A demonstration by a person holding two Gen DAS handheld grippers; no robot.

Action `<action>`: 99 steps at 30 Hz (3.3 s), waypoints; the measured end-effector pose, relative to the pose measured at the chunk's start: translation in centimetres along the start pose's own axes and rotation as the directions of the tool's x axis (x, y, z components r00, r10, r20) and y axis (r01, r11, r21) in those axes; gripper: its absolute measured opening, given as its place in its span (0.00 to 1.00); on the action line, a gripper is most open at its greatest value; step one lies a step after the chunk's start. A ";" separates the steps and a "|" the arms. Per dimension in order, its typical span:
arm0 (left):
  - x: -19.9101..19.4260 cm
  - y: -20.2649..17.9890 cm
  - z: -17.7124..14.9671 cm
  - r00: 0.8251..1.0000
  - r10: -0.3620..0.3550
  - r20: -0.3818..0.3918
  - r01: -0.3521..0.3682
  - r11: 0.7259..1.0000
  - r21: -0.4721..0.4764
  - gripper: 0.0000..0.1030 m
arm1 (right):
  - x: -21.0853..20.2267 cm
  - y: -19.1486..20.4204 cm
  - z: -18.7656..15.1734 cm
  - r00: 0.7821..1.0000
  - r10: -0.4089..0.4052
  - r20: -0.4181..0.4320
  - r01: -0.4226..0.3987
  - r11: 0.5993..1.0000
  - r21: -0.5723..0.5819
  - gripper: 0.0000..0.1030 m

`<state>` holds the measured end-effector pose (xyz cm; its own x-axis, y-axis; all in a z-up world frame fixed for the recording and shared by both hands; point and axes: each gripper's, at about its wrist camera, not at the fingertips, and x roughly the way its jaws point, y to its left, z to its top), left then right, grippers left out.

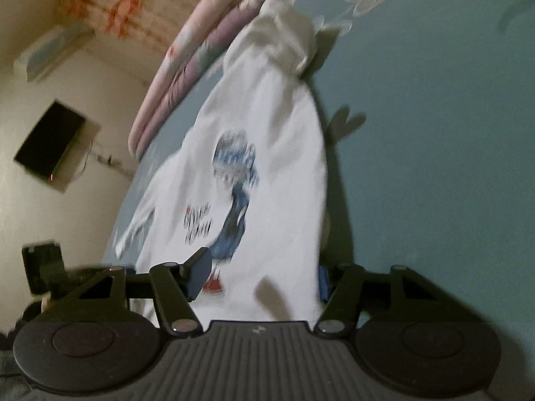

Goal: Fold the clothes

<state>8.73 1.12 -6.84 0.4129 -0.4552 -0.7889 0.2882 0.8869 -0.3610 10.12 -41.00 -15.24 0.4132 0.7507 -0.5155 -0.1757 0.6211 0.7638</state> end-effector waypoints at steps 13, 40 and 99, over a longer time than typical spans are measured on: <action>0.2 -3.1 -1.3 0.998 0.069 0.007 -0.068 0.961 0.267 0.46 | -2.4 1.8 -2.6 0.984 -0.174 0.029 0.172 0.982 0.074 0.07; 3.9 -9.5 -10.1 0.989 0.142 0.039 -0.118 0.611 0.783 0.55 | 7.0 18.1 -8.3 0.931 -0.366 -0.001 0.283 0.721 -0.633 0.37; -2.2 -0.7 -0.1 0.998 0.016 0.053 -0.033 0.933 0.358 0.59 | 7.8 19.9 -3.4 0.940 -0.342 -0.016 0.256 0.734 -0.629 0.42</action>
<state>7.58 1.50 -4.91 0.4622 -0.4448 -0.7671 0.5645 0.8147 -0.1323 6.77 -22.03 -5.39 0.4340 0.4968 -0.7516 -0.5850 0.7898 0.1843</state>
